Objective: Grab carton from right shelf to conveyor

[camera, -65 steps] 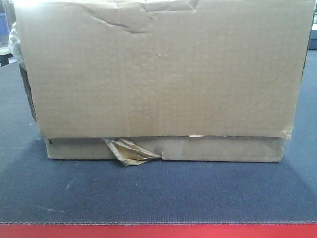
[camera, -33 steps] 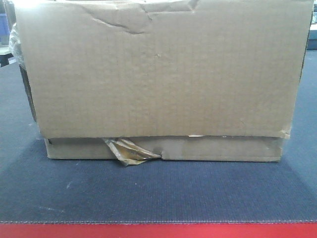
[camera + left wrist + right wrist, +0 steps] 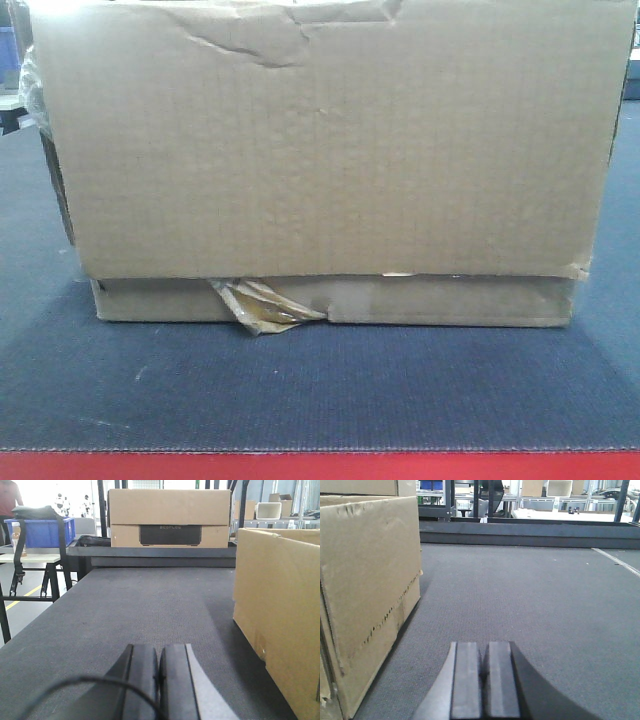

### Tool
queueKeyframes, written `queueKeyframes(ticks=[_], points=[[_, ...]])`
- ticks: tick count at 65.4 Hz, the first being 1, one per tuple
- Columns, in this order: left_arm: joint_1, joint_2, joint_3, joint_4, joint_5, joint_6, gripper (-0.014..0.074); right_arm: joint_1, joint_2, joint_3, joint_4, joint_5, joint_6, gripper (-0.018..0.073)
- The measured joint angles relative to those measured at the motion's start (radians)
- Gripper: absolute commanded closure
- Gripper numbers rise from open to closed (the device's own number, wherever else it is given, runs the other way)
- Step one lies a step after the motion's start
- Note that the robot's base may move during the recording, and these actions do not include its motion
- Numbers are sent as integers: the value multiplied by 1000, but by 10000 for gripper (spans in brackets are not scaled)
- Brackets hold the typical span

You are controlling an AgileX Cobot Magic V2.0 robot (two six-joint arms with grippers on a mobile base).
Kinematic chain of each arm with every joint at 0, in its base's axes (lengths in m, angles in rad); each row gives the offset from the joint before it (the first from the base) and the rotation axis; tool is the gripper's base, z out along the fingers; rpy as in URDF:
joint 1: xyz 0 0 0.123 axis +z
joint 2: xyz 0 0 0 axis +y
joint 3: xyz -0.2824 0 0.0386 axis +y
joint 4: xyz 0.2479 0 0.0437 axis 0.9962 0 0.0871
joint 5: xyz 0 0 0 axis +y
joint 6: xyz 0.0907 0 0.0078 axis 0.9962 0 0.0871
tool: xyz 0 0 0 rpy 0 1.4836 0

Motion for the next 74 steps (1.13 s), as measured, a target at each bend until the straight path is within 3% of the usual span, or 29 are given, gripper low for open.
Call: queueKeyframes(ticks=[74], points=[[0,0,0,0,0,0,594,0,0,0,3,-21,0,637]])
